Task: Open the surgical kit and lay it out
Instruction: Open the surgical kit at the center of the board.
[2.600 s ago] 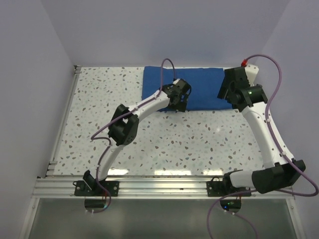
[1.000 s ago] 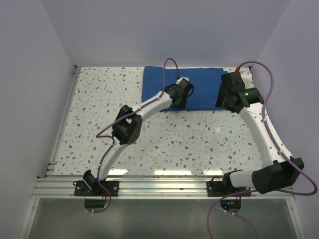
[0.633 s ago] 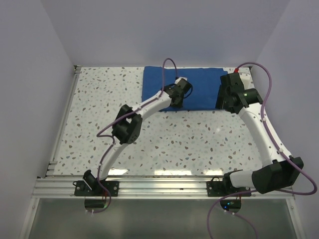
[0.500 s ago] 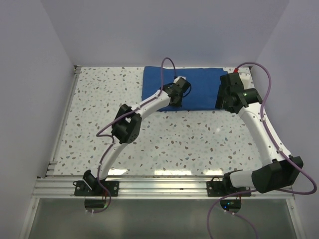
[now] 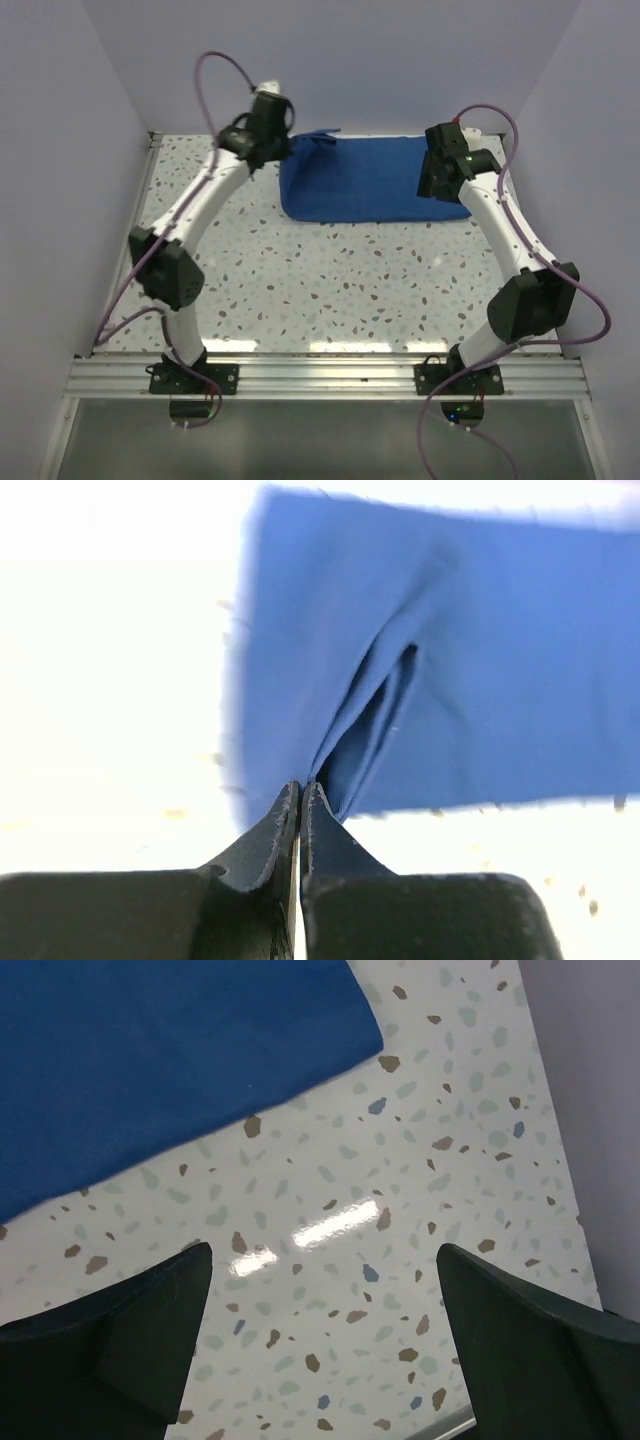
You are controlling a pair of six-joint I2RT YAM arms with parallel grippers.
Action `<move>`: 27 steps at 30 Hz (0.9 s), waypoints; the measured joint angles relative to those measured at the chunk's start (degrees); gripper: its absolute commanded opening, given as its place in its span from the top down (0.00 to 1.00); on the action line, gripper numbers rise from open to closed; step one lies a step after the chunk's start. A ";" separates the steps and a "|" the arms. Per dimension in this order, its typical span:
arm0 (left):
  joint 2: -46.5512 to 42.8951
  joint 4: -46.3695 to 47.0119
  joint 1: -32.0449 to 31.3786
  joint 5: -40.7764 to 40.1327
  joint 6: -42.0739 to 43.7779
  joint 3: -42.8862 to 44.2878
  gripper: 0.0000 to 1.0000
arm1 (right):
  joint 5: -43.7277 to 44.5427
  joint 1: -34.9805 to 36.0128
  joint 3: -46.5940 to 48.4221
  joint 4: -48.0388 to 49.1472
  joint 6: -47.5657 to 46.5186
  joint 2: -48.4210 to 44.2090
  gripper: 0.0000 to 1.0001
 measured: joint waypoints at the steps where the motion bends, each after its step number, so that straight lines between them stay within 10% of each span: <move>1: -5.40 0.11 3.72 -0.39 0.02 -2.64 0.80 | -0.44 0.00 1.68 0.50 0.20 1.75 0.01; 4: -18.73 2.25 15.63 -3.28 0.46 -11.98 0.53 | -1.95 0.00 6.95 1.25 0.90 6.99 0.01; 5: -22.67 2.51 19.65 -4.83 0.81 -15.47 0.03 | -2.23 0.00 8.63 1.62 1.03 8.74 0.01; 16: -28.81 -0.04 29.07 -3.89 1.53 -42.53 0.00 | -5.16 -0.39 23.71 4.42 -0.02 25.68 0.01; 27: -25.79 3.34 29.07 5.79 4.61 -35.32 0.06 | -10.58 -5.31 40.06 10.34 -1.11 38.99 0.01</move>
